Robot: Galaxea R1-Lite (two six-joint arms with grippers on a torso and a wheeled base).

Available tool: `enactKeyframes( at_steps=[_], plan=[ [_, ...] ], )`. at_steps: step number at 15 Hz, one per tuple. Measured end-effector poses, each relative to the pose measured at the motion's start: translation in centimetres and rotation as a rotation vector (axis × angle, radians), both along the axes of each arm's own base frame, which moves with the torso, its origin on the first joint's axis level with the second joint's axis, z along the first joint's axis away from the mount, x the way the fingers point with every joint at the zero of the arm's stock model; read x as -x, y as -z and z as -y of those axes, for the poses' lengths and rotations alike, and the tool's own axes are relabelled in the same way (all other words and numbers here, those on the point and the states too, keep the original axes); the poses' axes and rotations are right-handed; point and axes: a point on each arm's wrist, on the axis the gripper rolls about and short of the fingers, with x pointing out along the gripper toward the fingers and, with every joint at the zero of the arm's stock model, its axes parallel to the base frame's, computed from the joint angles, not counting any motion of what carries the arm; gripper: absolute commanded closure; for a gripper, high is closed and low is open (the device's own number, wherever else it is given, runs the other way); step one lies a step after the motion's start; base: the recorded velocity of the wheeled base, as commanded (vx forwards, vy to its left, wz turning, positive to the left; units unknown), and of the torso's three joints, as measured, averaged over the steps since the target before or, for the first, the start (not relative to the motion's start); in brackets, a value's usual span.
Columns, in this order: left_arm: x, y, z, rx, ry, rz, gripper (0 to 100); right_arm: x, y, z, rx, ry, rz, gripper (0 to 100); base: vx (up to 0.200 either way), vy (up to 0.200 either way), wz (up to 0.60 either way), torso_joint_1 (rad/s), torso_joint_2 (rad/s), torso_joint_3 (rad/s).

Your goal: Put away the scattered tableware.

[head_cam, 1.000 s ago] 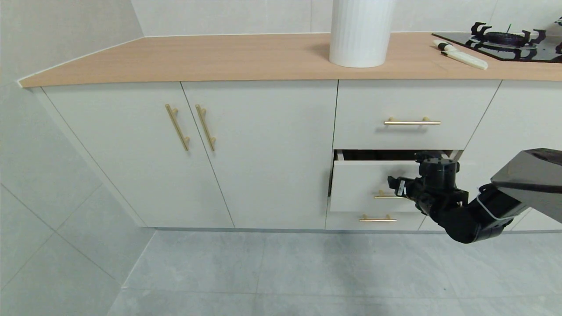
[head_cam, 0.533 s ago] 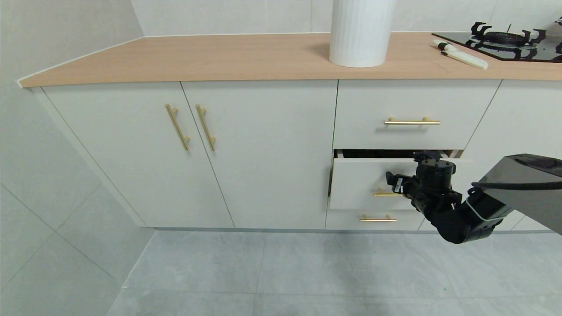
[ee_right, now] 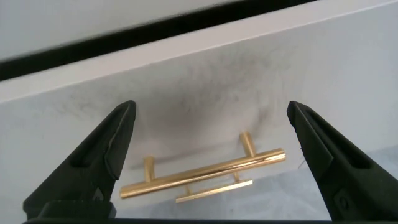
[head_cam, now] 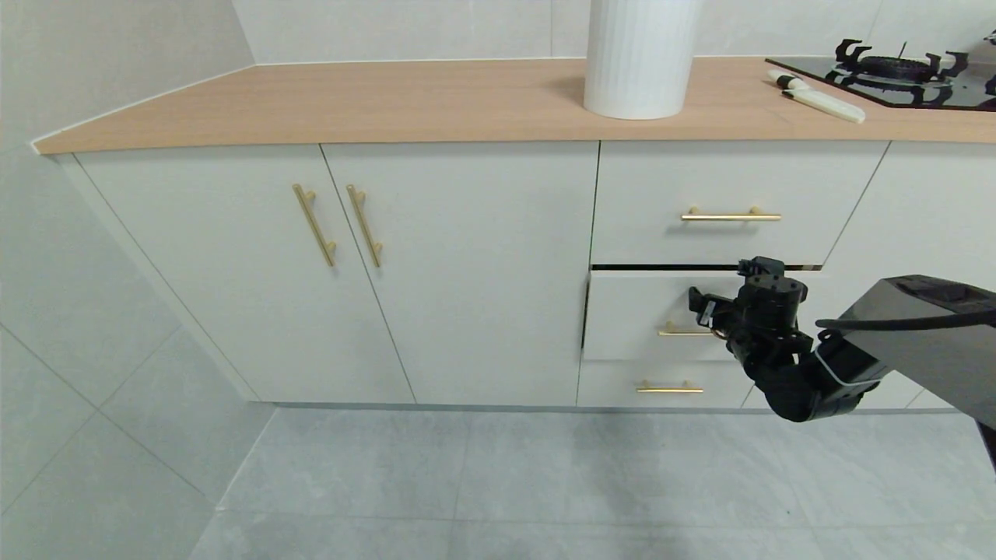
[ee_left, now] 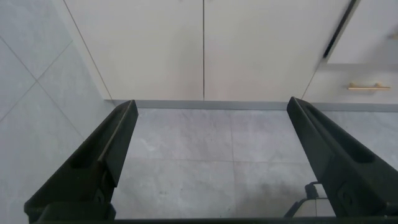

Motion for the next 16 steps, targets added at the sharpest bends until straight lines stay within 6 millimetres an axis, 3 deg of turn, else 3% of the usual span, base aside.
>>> enactKeyframes(
  at_steps=[10, 16],
  plan=[
    [0.0, 0.0, 0.0, 0.000, 0.000, 0.000, 0, -2.8, -0.8, 1.7, -0.019, 0.112, 0.114, 0, 0.000, 0.000, 0.00, 0.000, 0.00, 0.000],
    [0.0, 0.0, 0.0, 0.000, 0.000, 0.000, 0, -2.0, -0.7, 2.2, -0.016, 0.128, 0.094, 0, 0.000, 0.000, 0.00, 0.000, 0.00, 0.000]
  ],
)
